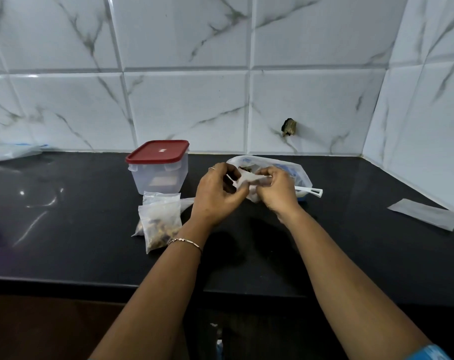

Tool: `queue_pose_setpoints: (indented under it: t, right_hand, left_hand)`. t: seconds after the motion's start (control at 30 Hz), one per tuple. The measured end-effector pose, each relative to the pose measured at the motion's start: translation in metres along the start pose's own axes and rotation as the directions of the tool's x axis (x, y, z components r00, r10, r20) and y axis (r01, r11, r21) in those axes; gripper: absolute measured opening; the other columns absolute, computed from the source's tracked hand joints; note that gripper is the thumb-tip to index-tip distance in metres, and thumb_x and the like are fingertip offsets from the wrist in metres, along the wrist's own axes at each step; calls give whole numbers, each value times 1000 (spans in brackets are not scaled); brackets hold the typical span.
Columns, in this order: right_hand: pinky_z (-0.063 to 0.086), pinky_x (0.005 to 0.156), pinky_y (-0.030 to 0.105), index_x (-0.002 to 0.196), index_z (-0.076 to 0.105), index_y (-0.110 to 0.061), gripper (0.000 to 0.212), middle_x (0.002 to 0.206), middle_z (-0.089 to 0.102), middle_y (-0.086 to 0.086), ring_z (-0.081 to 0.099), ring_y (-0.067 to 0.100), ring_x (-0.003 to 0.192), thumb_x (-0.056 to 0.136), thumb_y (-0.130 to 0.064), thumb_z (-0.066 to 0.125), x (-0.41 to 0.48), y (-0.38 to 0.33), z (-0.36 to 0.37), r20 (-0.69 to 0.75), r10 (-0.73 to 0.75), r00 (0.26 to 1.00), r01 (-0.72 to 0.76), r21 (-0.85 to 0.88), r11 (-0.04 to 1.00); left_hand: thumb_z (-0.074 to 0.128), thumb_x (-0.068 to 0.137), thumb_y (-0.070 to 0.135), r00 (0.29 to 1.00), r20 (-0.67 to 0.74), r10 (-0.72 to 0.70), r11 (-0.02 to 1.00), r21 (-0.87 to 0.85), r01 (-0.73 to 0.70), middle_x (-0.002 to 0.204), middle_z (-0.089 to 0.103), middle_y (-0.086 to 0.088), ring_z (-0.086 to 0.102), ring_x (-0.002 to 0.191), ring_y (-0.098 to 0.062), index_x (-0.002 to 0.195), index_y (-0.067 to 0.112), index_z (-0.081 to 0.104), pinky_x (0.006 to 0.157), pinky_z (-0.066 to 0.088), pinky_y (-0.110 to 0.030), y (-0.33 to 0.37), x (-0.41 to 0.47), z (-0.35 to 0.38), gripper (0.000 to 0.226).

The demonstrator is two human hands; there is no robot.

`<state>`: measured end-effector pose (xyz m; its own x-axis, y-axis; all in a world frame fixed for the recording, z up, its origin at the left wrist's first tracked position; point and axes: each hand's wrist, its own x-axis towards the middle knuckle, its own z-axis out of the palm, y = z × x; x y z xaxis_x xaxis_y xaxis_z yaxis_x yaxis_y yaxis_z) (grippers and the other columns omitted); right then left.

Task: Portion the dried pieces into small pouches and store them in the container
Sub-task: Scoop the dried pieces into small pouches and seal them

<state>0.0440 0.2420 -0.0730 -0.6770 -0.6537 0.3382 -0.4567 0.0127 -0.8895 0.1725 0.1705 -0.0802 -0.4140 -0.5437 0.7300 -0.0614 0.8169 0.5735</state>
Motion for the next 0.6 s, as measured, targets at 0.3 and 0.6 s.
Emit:
queue_pose_setpoints:
  t: [0.3,0.6]
  right_hand:
    - [53,64,20,107,69,-14,26,91,73,1,68,14,86,82,-6,67,-5,-9,-9,355,87,931,-107,36,994]
    - [40,57,21,73,48,-16,22,67,51,-2,47,12,62,77,-2,65,0,-4,-5,64,-5,998,11,-103,995]
  left_hand:
    - [63,63,53,941,339,9,953,281,-111,144,43,1,35,135,-18,147,27,26,112,27,-44,-14,-3,0,95]
    - [73,71,59,956,283,77,925,337,-174,131,57,2,50,122,-18,136,27,43,106,27,-39,-12,-4,3,79]
